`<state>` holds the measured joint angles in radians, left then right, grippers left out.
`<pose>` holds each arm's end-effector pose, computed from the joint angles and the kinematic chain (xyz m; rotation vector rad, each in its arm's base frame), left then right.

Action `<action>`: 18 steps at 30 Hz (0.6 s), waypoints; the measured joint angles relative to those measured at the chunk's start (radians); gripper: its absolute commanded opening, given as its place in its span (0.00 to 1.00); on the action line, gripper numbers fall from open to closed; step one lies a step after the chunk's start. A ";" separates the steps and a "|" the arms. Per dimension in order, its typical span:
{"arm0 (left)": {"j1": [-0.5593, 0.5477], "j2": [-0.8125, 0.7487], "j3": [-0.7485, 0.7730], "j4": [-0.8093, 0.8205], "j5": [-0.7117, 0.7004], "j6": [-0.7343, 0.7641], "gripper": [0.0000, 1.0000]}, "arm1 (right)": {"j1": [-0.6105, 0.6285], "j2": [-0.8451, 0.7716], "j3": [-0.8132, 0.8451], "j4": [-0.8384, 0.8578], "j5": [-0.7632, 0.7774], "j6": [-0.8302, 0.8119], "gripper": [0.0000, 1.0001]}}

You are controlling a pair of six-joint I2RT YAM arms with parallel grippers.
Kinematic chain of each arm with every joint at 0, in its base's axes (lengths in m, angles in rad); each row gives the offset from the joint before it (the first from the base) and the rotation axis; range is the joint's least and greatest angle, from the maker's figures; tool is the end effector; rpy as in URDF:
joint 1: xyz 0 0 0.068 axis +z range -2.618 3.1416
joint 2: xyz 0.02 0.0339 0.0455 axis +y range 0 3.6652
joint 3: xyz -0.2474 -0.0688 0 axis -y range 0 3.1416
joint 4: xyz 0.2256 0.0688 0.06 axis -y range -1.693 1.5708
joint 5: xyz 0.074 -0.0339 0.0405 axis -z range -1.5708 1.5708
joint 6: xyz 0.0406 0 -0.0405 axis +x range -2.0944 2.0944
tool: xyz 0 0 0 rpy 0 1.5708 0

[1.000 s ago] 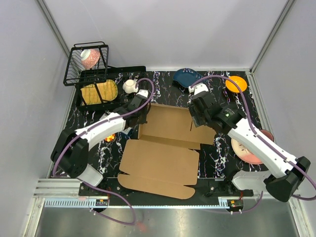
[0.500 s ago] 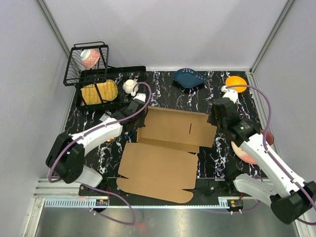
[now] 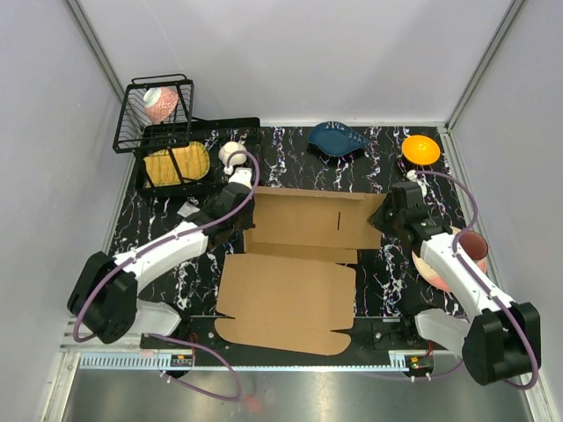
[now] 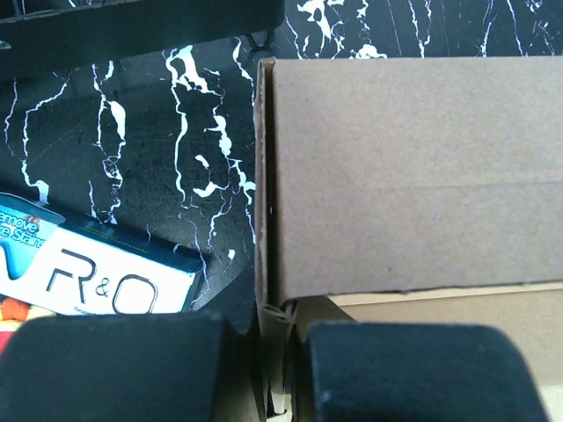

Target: Fold the paper box

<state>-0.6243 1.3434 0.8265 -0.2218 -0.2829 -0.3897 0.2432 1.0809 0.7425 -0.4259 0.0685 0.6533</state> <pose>0.2286 -0.1507 0.2191 0.1242 2.2789 -0.2051 0.2132 0.0500 0.2343 0.5147 2.3052 0.3638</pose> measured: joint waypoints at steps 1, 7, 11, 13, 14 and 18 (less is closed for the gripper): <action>0.000 -0.007 -0.007 0.008 0.000 0.001 0.00 | -0.004 0.011 -0.005 0.009 -0.011 0.002 0.24; -0.005 -0.023 -0.020 0.025 -0.008 0.008 0.00 | -0.027 0.011 -0.005 0.027 -0.055 -0.008 0.49; -0.008 0.018 0.031 -0.017 -0.009 0.009 0.00 | -0.028 -0.080 0.072 -0.045 -0.050 -0.075 0.68; -0.010 0.050 0.065 -0.048 -0.012 0.010 0.00 | -0.028 -0.110 0.186 -0.107 -0.050 -0.146 0.74; -0.010 0.065 0.079 -0.059 -0.013 0.010 0.00 | -0.028 -0.117 0.245 -0.124 -0.052 -0.182 0.75; -0.011 0.113 0.124 -0.116 -0.021 0.017 0.00 | -0.017 -0.118 0.436 -0.203 -0.064 -0.316 0.76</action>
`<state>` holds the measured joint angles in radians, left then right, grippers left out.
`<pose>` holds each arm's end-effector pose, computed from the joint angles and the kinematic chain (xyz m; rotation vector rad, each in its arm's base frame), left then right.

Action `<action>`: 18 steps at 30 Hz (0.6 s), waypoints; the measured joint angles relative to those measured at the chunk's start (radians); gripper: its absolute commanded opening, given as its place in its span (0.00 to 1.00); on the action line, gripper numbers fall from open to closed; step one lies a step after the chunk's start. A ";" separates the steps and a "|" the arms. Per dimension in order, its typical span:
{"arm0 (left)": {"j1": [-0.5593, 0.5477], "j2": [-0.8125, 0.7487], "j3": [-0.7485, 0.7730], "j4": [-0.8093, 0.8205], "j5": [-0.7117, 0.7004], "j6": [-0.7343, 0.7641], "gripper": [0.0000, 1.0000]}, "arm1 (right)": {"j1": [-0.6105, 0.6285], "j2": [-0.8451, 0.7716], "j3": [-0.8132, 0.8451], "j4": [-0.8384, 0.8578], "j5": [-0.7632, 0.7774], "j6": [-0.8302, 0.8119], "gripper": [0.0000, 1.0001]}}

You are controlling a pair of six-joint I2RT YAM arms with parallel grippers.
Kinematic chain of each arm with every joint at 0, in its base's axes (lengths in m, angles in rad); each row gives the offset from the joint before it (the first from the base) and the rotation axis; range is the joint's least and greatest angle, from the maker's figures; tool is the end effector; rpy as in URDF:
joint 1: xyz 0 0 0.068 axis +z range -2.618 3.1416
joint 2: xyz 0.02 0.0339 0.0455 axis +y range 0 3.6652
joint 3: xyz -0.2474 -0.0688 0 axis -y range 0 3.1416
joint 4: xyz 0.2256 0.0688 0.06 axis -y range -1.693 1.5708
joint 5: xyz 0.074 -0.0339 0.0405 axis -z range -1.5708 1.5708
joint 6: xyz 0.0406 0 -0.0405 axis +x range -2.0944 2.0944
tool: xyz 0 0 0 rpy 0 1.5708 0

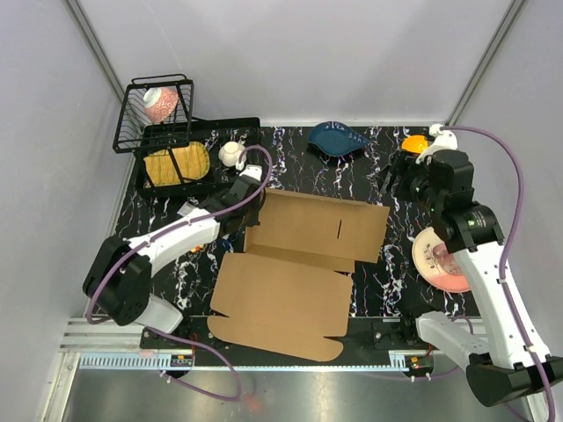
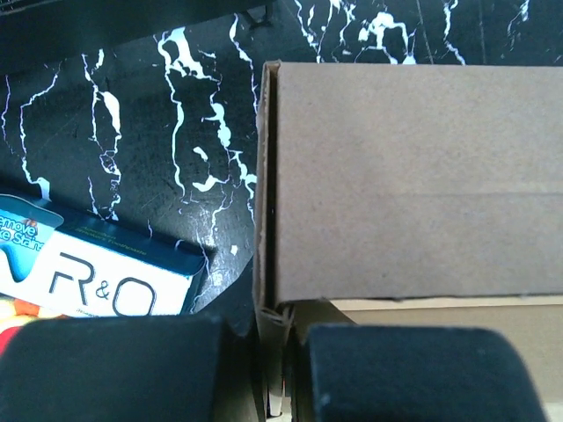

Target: Fold the paper box

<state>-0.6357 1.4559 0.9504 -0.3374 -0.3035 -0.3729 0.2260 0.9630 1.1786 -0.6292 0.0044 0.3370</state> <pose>0.2430 -0.1643 0.2183 0.1731 2.3606 -0.1185 0.1864 0.0427 0.3774 0.1139 1.9990 0.3591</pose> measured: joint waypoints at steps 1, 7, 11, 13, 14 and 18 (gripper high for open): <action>0.000 0.008 0.010 -0.017 -0.001 0.003 0.00 | 0.014 0.005 0.034 -0.024 0.003 -0.031 0.76; 0.001 0.055 0.089 -0.097 0.003 0.013 0.00 | 0.201 0.089 0.122 -0.165 0.022 -0.214 0.75; 0.001 0.069 0.130 -0.132 0.010 0.026 0.00 | 0.319 0.149 0.096 -0.241 0.074 -0.299 0.73; 0.001 0.069 0.135 -0.137 0.011 0.030 0.00 | 0.349 0.153 0.069 -0.252 0.114 -0.320 0.72; 0.001 0.069 0.135 -0.141 0.012 0.033 0.00 | 0.359 0.153 0.053 -0.259 0.137 -0.330 0.72; 0.001 0.069 0.135 -0.147 0.012 0.041 0.00 | 0.371 0.158 0.016 -0.261 0.225 -0.358 0.72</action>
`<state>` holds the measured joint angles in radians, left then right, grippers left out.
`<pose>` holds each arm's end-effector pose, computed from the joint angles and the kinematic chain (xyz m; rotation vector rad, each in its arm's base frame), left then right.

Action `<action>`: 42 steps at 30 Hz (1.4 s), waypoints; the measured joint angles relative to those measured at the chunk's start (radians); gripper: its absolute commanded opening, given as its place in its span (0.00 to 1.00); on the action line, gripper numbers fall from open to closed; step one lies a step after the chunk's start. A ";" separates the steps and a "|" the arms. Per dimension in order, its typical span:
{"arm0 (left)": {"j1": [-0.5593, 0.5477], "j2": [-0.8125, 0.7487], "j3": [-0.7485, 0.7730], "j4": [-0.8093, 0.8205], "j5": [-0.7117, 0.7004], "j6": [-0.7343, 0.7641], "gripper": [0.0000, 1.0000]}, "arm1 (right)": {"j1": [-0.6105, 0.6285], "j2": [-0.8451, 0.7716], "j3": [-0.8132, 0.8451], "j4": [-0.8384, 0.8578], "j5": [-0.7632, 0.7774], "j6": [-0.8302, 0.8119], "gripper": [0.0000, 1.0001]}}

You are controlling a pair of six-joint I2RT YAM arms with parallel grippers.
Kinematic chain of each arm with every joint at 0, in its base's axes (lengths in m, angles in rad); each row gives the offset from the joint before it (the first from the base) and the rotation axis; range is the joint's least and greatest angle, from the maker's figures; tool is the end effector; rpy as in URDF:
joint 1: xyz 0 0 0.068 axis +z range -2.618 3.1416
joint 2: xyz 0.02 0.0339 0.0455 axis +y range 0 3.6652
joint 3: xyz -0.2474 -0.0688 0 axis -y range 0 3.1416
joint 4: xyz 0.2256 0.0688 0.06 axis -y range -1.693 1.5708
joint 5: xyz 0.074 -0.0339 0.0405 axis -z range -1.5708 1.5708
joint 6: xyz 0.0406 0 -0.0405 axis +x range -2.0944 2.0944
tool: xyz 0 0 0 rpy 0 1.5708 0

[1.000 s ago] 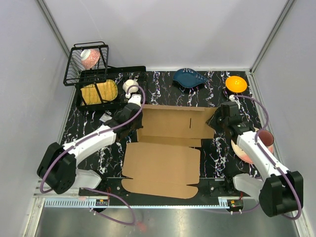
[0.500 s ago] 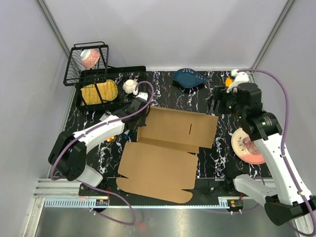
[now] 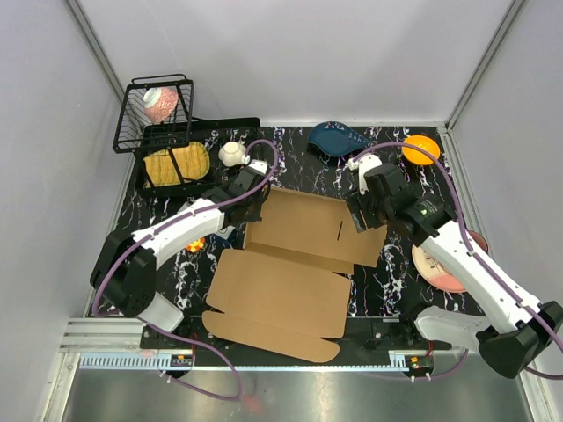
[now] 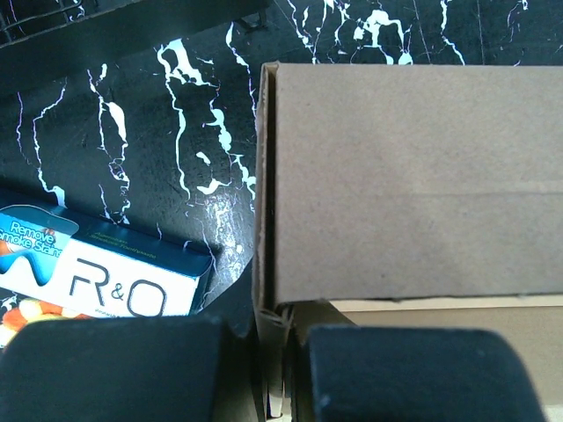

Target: Fold the paper box

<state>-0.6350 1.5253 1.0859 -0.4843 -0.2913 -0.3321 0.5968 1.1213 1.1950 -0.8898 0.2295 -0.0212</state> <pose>0.2537 -0.1724 0.2289 0.2493 2.4289 -0.0635 0.1796 0.1109 0.3301 -0.6142 2.2781 0.0047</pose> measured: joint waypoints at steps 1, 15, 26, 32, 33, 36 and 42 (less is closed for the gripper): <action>0.000 0.000 0.000 0.000 0.000 0.002 0.00 | 0.001 0.005 0.000 0.002 0.018 -0.006 0.71; 0.000 -0.043 0.000 -0.003 0.017 0.045 0.00 | 0.039 0.163 0.004 0.058 0.137 -0.083 0.67; 0.000 -0.065 0.000 -0.023 0.029 0.063 0.00 | 0.048 0.231 0.012 0.111 0.181 -0.117 0.36; 0.000 -0.065 0.000 -0.020 0.034 0.057 0.00 | 0.052 0.234 0.012 0.115 0.172 -0.110 0.23; 0.000 -0.065 0.000 -0.019 0.034 0.055 0.00 | 0.052 0.236 0.013 0.115 0.171 -0.108 0.23; 0.000 -0.065 0.000 -0.018 0.034 0.048 0.00 | 0.052 0.240 0.016 0.114 0.168 -0.096 0.21; -0.002 -0.072 -0.018 0.020 0.029 0.023 0.00 | 0.052 0.246 0.039 0.111 0.152 -0.022 0.15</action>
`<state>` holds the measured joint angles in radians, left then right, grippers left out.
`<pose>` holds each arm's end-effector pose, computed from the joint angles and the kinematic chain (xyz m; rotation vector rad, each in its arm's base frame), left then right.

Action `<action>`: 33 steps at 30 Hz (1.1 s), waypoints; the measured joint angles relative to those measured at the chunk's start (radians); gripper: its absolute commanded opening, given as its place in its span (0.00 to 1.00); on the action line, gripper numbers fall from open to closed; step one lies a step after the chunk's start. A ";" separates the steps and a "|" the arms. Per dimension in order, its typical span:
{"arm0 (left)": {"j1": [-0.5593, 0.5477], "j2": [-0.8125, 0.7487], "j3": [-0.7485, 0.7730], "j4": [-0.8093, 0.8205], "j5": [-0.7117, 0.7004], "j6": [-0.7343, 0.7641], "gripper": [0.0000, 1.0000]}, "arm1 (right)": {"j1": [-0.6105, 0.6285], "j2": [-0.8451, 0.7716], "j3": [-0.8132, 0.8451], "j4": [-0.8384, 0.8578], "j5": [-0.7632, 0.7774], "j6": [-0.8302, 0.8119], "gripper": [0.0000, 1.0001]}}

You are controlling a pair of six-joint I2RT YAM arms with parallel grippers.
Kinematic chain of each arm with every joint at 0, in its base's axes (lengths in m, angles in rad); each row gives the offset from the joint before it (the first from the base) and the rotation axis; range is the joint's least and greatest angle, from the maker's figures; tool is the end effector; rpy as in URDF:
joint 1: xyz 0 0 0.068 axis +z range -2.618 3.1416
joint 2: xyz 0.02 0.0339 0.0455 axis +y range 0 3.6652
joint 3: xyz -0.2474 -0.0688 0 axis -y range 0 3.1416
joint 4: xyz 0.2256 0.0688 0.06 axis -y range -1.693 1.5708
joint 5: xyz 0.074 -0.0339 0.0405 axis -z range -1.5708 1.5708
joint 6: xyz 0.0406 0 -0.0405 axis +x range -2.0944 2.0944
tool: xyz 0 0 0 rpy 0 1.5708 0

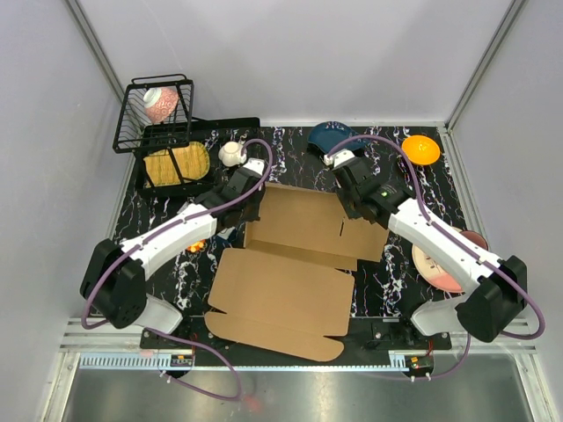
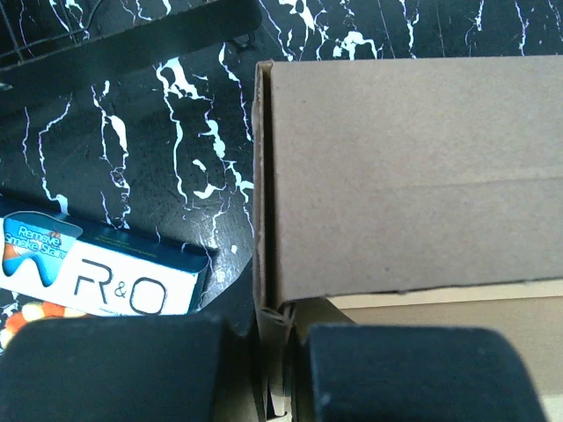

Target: Fold the paper box

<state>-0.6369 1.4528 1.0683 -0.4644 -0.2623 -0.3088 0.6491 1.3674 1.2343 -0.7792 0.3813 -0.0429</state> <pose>0.2453 -0.1684 0.2452 0.2721 2.3700 -0.1298 0.2242 0.1511 0.2970 -0.6648 2.3107 -0.1972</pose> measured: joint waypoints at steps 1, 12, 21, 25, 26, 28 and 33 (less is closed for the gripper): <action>-0.002 -0.007 -0.016 0.013 -0.003 -0.010 0.00 | 0.000 0.000 0.000 0.002 -0.003 0.027 0.13; -0.047 -0.120 -0.222 0.159 -0.042 -0.125 0.00 | 0.000 -0.023 -0.080 0.115 -0.007 0.401 0.06; -0.076 -0.164 -0.296 0.202 -0.080 -0.177 0.00 | 0.001 -0.069 -0.200 0.255 -0.003 0.725 0.14; -0.077 -0.164 -0.308 0.206 -0.103 -0.192 0.00 | 0.001 -0.073 -0.241 0.296 -0.032 0.808 0.51; -0.076 -0.164 -0.309 0.213 -0.108 -0.200 0.00 | 0.001 -0.073 -0.247 0.296 -0.038 0.816 0.58; -0.077 -0.166 -0.309 0.242 -0.110 -0.214 0.00 | 0.001 -0.076 -0.250 0.283 -0.044 0.805 0.72; -0.079 -0.174 -0.309 0.285 -0.132 -0.233 0.00 | 0.001 -0.175 -0.248 0.208 -0.018 0.745 0.78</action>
<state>-0.7155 1.2785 0.7597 -0.1791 -0.3943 -0.5415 0.6498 1.1919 0.9863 -0.5713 0.3630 0.7017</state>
